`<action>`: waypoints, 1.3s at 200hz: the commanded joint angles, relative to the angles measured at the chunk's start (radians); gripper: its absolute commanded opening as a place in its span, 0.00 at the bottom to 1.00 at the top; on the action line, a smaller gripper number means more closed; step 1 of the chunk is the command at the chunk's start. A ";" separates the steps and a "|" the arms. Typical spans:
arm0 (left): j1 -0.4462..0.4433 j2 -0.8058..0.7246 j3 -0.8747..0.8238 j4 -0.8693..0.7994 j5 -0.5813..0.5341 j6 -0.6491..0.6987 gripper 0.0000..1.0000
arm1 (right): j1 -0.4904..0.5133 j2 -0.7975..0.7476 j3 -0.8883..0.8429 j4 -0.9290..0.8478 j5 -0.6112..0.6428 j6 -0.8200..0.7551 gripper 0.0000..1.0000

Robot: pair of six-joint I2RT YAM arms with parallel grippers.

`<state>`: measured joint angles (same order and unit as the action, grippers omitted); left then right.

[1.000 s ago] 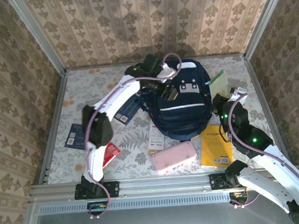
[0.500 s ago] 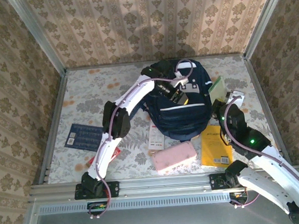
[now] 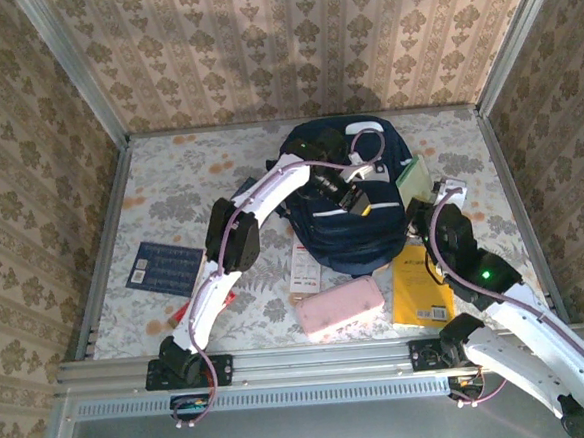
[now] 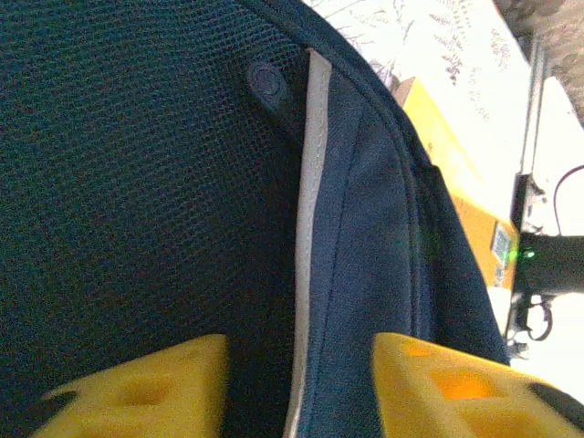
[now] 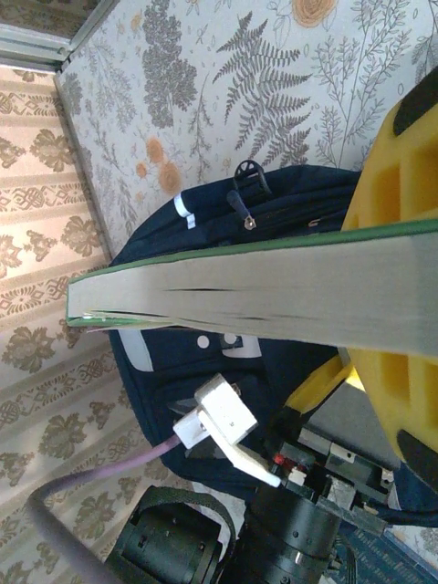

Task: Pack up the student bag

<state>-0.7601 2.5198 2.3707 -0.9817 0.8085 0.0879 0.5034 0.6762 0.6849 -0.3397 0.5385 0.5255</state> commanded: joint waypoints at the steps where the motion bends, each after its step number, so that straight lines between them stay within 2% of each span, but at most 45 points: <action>1: -0.001 -0.039 -0.044 0.011 0.075 0.006 0.37 | -0.011 -0.007 -0.001 0.055 -0.017 -0.015 0.00; 45: -0.010 -0.010 -0.056 0.016 0.100 -0.007 0.33 | -0.017 0.001 0.001 0.064 -0.029 -0.015 0.00; 54: -0.011 0.003 -0.031 0.000 0.101 -0.007 0.25 | -0.017 0.000 0.001 0.065 -0.029 -0.017 0.00; 74: -0.004 0.003 0.006 0.016 0.101 -0.028 0.00 | -0.019 -0.002 0.005 0.065 -0.027 -0.018 0.00; 94: 0.016 -0.038 0.014 0.101 0.131 -0.099 0.00 | -0.020 -0.004 0.014 0.058 -0.015 -0.024 0.00; 118: 0.062 -0.129 -0.028 0.313 0.143 -0.257 0.00 | -0.020 -0.003 0.049 0.032 0.021 -0.013 0.00; 137: 0.102 -0.178 -0.013 0.466 0.109 -0.404 0.00 | -0.020 0.003 0.097 0.019 0.049 0.007 0.00; 155: 0.133 -0.187 0.058 0.524 0.052 -0.496 0.00 | -0.020 0.012 0.149 -0.002 0.101 0.013 0.00; 182: 0.185 -0.182 0.117 0.677 0.025 -0.665 0.00 | -0.020 0.010 0.201 -0.001 0.141 -0.047 0.00; 201: 0.223 -0.139 0.211 0.760 0.002 -0.766 0.00 | -0.022 0.013 0.220 0.009 0.097 -0.067 0.00; 214: 0.248 -0.089 0.310 0.800 0.000 -0.840 0.00 | -0.029 0.030 0.222 0.040 0.016 -0.079 0.00; 231: 0.281 -0.071 0.302 0.936 0.005 -0.976 0.00 | -0.049 0.082 0.242 0.051 -0.084 -0.056 0.00; 245: 0.297 -0.049 0.315 0.998 0.018 -1.051 0.00 | -0.091 0.136 0.231 0.104 -0.215 -0.005 0.00; 255: 0.298 -0.037 0.329 1.021 0.029 -1.085 0.00 | -0.144 0.186 0.218 0.156 -0.335 0.086 0.00; 260: 0.325 -0.031 0.332 1.031 0.035 -1.098 0.00 | -0.177 0.215 0.213 0.191 -0.409 0.131 0.00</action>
<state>-0.4812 2.4645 2.6286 -0.2085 0.8265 -0.8131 0.4358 0.7841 0.8970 -0.3099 0.4606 0.5011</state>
